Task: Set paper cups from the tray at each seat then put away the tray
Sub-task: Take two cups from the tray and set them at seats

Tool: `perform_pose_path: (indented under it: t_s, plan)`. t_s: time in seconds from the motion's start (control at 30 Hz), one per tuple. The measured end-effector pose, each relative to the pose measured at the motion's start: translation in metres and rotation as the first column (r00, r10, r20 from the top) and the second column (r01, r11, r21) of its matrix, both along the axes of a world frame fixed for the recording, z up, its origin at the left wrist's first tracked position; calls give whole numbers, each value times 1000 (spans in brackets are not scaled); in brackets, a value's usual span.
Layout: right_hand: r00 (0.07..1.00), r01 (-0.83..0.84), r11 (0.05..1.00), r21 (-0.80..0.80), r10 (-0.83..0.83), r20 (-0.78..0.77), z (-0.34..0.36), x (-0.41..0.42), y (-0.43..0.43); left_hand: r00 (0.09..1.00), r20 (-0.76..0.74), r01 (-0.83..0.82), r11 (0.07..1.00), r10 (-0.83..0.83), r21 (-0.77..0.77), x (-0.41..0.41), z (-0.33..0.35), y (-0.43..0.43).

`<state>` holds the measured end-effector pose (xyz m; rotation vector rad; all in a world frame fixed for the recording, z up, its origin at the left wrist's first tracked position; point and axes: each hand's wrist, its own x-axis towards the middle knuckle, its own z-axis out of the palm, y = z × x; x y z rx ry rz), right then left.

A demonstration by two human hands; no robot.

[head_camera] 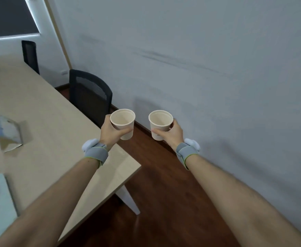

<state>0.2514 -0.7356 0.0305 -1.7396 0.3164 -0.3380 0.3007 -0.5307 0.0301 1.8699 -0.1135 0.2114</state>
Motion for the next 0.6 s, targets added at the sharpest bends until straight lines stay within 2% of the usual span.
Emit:
perform_pose_path:
  t_s: [0.17, 0.47, 0.6]
  plan:
    - [999, -33, 999, -11, 33, 6, -3, 63, -29, 1000, 25, -16, 1000, 17, -17, 59, 3, -31]
    - [996, -90, 996, -24, 90, 21, 9, 237, -80, 995, 38, -92, 996, 92, -14, 210, 21, -81]
    - [985, -169, 986, 3, 169, 13, 10, 307, -95, 988, 32, -149, 989, 150, -20, 268, 23, -94]
